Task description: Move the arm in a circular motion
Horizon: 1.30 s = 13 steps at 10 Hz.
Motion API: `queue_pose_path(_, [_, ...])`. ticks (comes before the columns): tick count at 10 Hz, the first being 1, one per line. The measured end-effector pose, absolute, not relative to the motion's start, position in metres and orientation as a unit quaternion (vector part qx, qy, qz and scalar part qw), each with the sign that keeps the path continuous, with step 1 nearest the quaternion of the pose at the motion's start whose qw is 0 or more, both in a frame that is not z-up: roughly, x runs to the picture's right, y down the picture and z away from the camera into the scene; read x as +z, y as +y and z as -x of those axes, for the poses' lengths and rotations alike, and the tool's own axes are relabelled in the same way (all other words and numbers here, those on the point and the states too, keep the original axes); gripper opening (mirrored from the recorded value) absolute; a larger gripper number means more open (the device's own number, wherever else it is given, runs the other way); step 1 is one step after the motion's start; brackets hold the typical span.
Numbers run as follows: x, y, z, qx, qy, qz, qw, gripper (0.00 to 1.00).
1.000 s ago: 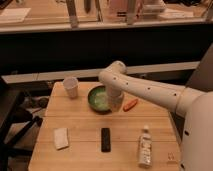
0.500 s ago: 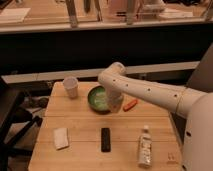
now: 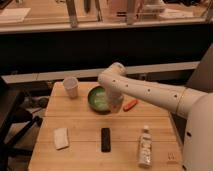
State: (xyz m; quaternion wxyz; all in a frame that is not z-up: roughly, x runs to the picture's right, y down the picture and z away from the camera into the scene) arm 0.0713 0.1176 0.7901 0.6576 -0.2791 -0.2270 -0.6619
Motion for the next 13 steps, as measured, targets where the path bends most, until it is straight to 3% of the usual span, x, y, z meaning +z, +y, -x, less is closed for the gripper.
queue_pose_path(5, [0.788, 0.109, -0.106, -0.637, -0.218, 0.279, 0.685, 0.03])
queue_pose_path(13, [0.81, 0.035, -0.097, -0.688, -0.182, 0.253, 0.655, 0.03])
